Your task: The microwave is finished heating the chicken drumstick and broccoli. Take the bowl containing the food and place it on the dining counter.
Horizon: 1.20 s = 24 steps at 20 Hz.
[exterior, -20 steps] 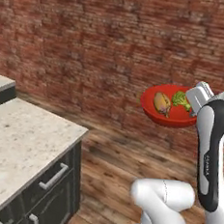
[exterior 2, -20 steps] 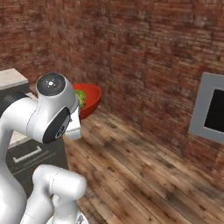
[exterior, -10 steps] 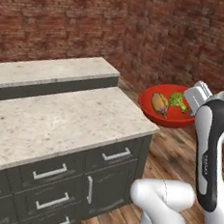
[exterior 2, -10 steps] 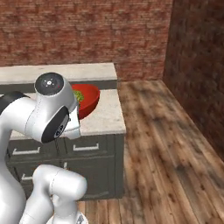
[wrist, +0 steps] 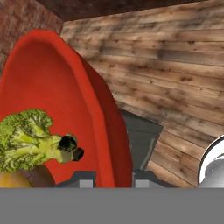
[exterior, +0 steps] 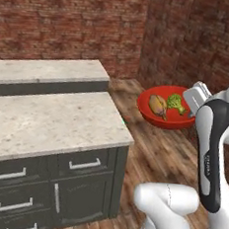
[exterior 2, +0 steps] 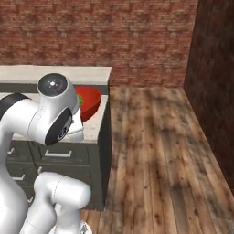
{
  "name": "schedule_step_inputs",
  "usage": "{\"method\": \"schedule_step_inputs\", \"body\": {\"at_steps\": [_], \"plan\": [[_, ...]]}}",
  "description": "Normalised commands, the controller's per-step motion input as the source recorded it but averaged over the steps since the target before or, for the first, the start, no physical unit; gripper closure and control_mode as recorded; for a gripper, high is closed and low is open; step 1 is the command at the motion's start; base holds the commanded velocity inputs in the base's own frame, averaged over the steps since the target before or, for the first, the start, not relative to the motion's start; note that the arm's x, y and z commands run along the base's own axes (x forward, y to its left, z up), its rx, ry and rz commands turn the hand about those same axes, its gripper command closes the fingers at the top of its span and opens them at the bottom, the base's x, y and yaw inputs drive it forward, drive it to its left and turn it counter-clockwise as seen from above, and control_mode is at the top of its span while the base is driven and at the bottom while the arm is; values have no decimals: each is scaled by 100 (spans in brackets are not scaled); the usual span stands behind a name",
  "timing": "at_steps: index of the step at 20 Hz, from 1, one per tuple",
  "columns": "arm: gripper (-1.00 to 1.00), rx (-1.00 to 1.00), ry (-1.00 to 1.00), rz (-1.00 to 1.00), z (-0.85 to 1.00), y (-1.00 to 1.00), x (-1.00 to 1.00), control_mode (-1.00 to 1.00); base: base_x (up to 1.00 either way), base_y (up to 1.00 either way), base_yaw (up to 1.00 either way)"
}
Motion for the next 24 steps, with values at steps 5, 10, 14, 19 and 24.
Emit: {"method": "schedule_step_inputs", "body": {"at_steps": [5,10,14,19,24], "plan": [[100,0,0,0,0,0,0,100,64,-100,16],[100,0,0,0,0,0,0,100,97,-100,12],[100,0,0,0,0,0,0,100,99,-100,12],[100,0,0,0,0,0,0,100,100,-100,22],[100,0,0,0,0,0,0,100,100,-74,31]]}}
